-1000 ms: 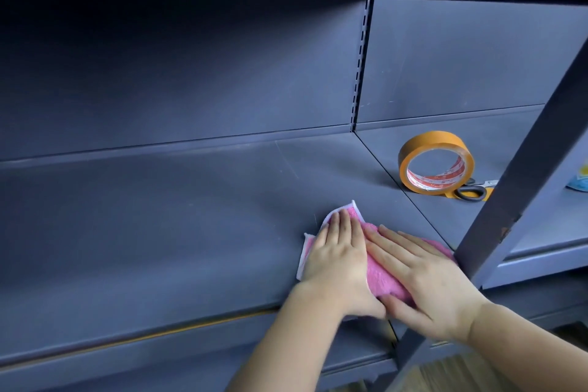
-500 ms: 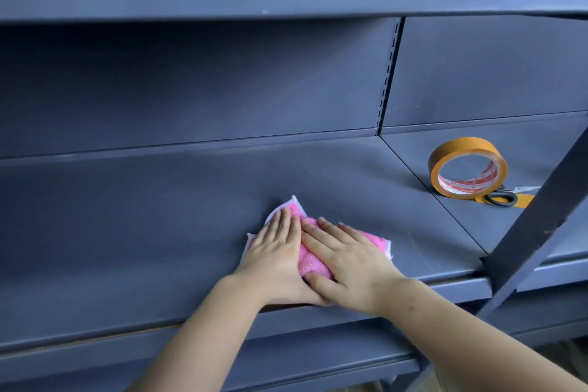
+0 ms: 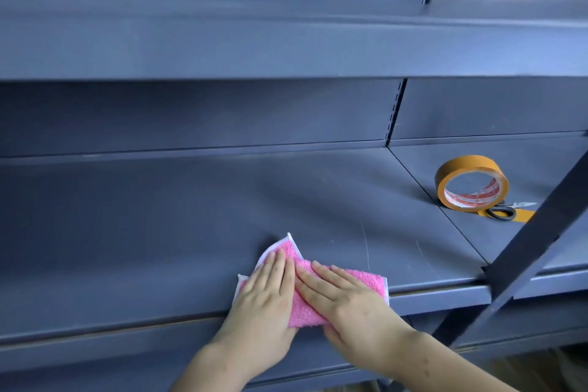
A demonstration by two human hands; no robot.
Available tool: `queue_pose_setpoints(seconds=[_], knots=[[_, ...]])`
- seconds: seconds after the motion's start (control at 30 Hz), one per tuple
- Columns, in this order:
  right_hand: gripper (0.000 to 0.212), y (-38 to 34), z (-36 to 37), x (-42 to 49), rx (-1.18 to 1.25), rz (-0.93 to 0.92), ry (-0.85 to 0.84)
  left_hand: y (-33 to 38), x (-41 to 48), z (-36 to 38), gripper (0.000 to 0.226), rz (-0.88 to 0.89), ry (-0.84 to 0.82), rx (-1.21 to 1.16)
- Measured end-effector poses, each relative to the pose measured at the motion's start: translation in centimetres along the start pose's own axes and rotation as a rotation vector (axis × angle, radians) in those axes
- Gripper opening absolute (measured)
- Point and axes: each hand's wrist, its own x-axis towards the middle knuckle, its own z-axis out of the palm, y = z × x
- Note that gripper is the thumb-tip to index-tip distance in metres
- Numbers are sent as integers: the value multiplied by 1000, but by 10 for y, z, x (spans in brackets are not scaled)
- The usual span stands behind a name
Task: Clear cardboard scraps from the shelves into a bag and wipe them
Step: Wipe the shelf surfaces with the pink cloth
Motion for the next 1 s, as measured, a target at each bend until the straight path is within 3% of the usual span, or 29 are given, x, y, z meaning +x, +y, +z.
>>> queue_pose_setpoints(seconds=[0.17, 0.3, 0.53, 1.0], knots=[[73, -12, -34, 0, 151, 48, -141, 12, -12, -25, 71, -29, -153, 91], [68, -19, -64, 3, 172, 117, -314, 15, -26, -52, 52, -18, -87, 141], [57, -47, -113, -3, 69, 120, -146, -3, -72, -91, 40, -21, 107, 176], [44, -78, -255, 9, -8, 124, 109, -28, -134, -234, 22, -3, 321, 266]])
